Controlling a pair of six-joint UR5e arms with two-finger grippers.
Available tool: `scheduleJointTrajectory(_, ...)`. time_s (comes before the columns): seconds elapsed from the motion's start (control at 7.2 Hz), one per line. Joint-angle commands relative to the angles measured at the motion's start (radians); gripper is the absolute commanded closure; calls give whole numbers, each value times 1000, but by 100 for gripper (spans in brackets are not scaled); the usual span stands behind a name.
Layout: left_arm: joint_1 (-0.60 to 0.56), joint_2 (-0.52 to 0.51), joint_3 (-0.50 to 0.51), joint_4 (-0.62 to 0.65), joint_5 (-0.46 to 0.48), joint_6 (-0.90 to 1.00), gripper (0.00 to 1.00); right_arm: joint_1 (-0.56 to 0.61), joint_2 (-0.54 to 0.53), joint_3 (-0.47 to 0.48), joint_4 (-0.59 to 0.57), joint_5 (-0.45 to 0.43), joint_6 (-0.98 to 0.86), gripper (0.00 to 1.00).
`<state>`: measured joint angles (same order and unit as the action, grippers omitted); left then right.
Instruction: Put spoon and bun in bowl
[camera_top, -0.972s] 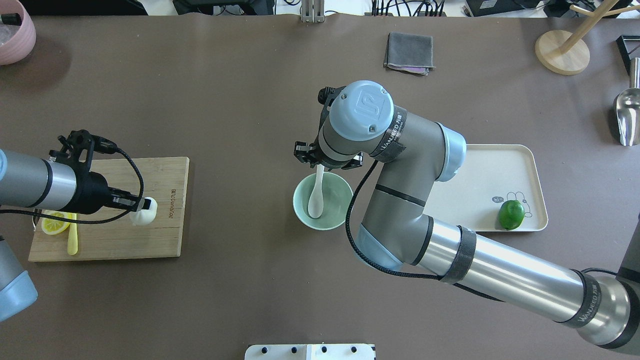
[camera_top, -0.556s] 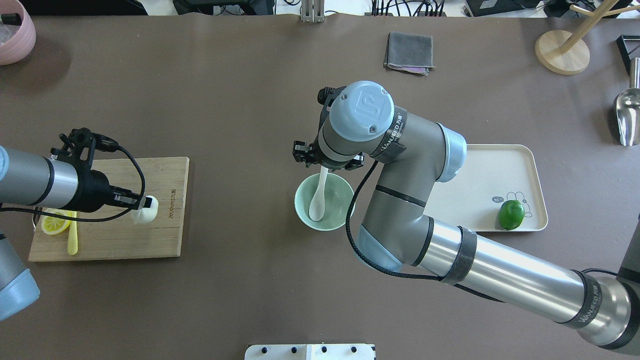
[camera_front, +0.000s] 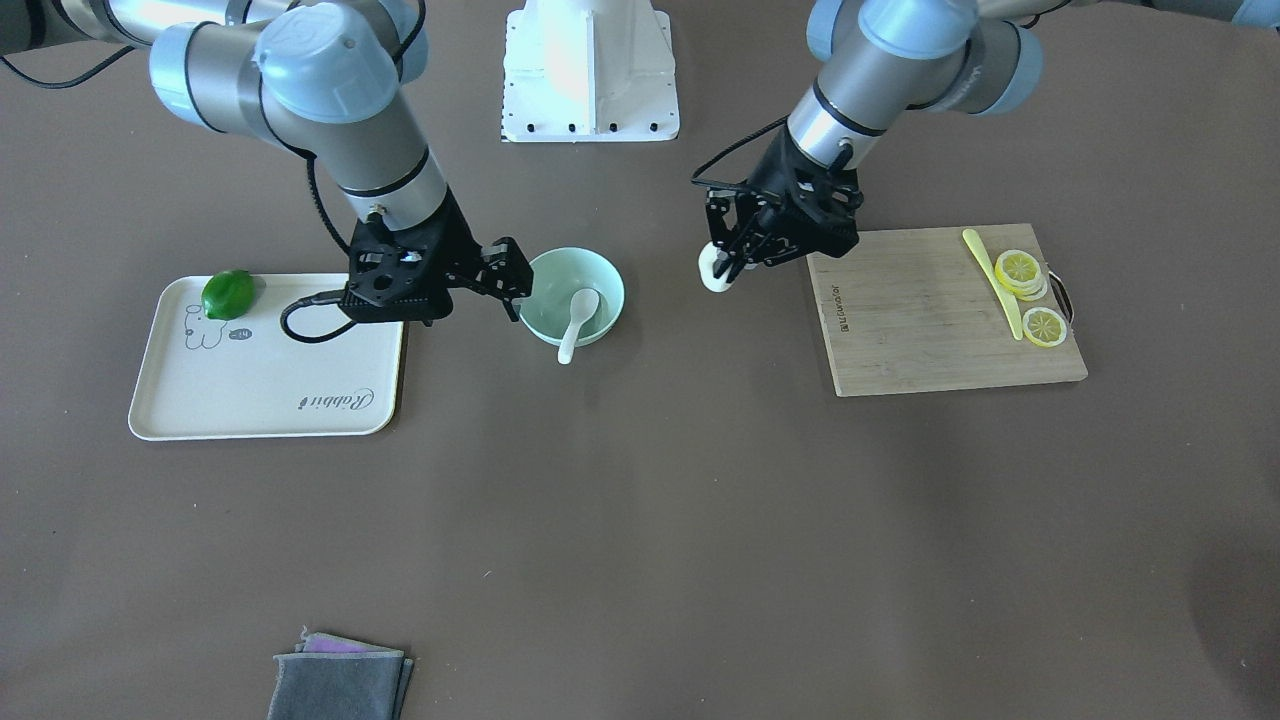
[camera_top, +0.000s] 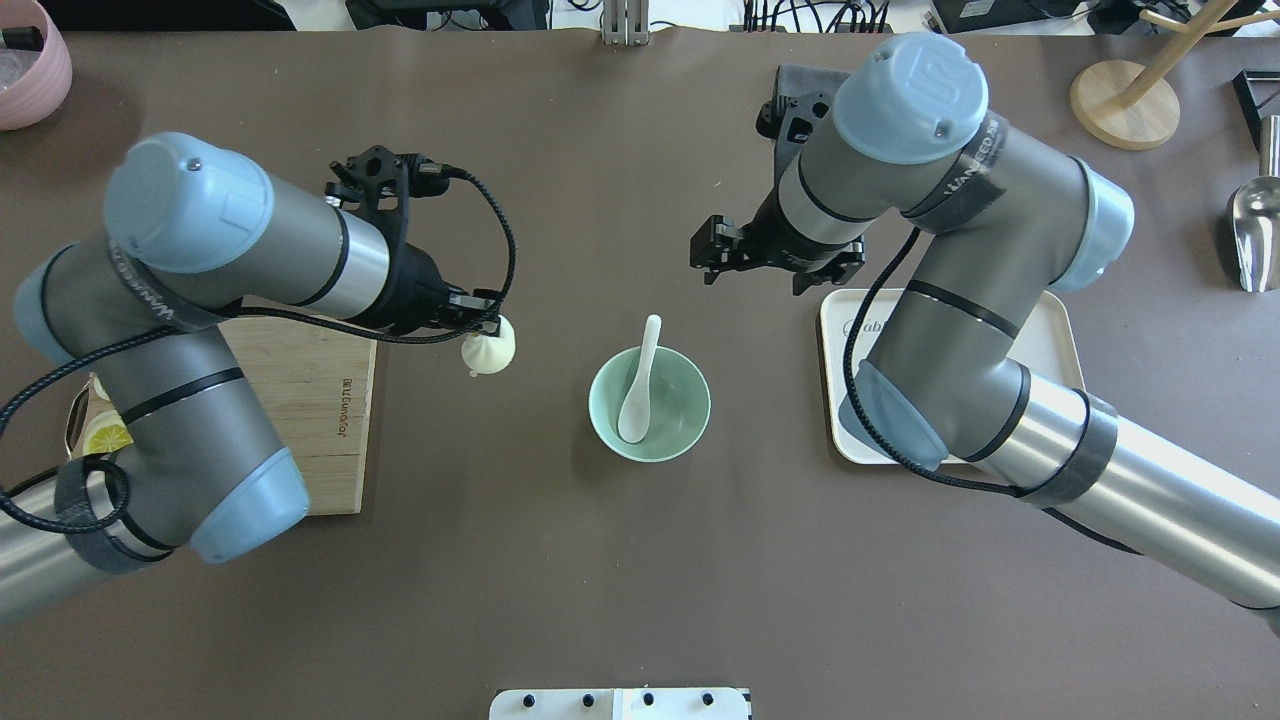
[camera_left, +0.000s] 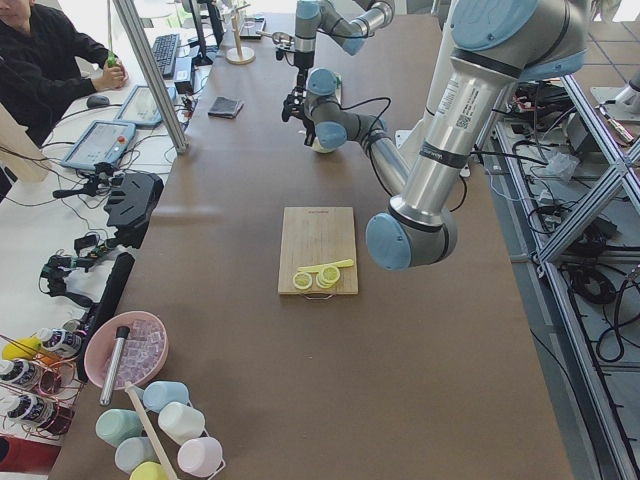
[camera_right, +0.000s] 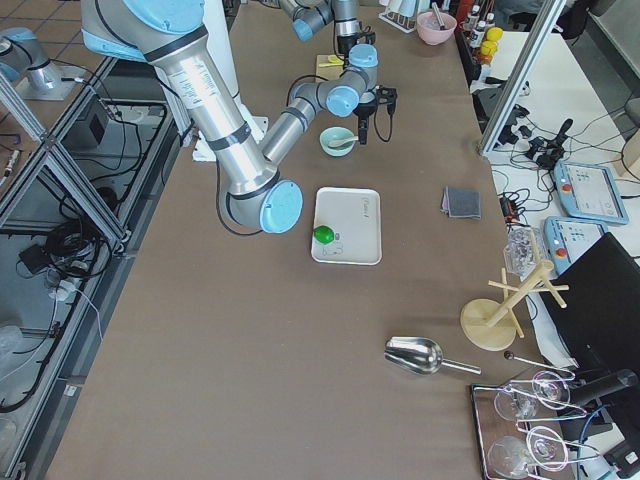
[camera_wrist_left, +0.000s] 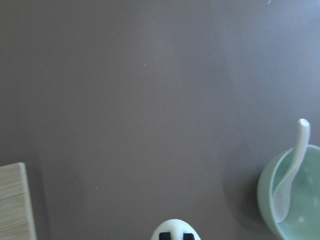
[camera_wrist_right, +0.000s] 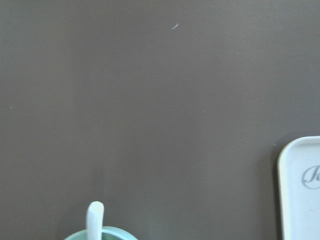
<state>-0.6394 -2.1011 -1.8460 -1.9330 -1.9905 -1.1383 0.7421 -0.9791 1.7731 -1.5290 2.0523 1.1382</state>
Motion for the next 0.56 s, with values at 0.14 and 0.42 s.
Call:
scheduleJointTrajectory(0.14,174,-146,82,2,198,-109,100,92,-119,40,0,80,-147,0)
scheduleJointTrajectory(0.42,198,-177,160,-9,219,-110,100,94,-144,57,-2,83,-158,0)
